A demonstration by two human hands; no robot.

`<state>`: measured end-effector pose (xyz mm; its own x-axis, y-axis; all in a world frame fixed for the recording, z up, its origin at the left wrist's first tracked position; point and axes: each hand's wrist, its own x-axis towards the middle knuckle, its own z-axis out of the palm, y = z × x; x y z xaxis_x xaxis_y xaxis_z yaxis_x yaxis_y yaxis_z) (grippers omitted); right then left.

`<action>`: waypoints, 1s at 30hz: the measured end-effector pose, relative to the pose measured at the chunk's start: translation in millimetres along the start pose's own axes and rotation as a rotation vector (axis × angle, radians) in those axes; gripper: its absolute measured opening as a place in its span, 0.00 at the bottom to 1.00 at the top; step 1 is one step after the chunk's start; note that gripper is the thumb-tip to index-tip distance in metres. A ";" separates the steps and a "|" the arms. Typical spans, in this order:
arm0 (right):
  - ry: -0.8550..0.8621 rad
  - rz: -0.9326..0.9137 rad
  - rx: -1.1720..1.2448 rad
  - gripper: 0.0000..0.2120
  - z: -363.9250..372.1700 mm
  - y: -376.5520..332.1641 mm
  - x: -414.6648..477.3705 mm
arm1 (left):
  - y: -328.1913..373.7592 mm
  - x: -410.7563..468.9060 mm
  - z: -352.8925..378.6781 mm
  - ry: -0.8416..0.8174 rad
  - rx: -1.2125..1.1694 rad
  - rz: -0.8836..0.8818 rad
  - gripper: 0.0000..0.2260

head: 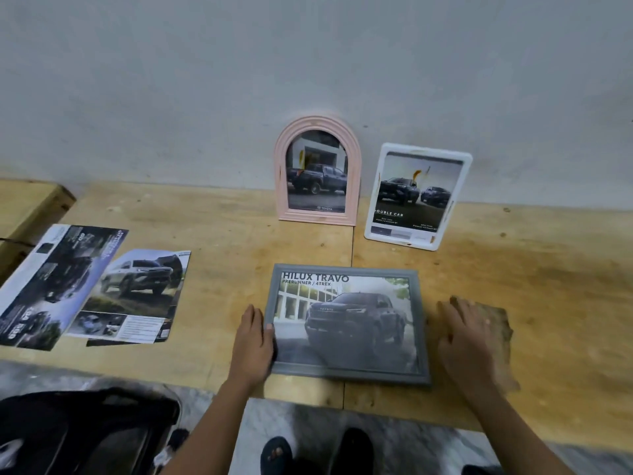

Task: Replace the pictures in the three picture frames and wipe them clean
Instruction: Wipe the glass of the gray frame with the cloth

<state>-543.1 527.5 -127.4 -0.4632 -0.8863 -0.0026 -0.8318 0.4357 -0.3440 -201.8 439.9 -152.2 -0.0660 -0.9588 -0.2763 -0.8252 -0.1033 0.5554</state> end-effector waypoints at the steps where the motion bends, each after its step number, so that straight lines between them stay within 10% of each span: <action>1: 0.013 -0.019 0.073 0.23 1.5 -12.5 -3.6 | 1.3 -6.3 3.2 0.009 -0.007 -0.002 0.25; 14: -0.109 0.453 0.466 0.27 27.7 -84.1 16.8 | 14.5 -10.8 -20.9 0.194 -0.535 -0.248 0.14; 21: -0.186 0.173 0.559 0.10 39.1 -216.3 65.8 | -48.3 53.4 -137.3 0.410 -0.663 -0.108 0.09; 30: -0.232 0.018 0.554 0.17 33.8 -403.9 176.6 | -114.6 227.3 -281.0 0.284 -0.563 0.055 0.11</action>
<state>-278.6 189.7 -20.6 -0.3452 -0.9177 -0.1969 -0.5123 0.3599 -0.7797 35.4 159.4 -58.2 0.1156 -0.9915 -0.0592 -0.3981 -0.1008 0.9118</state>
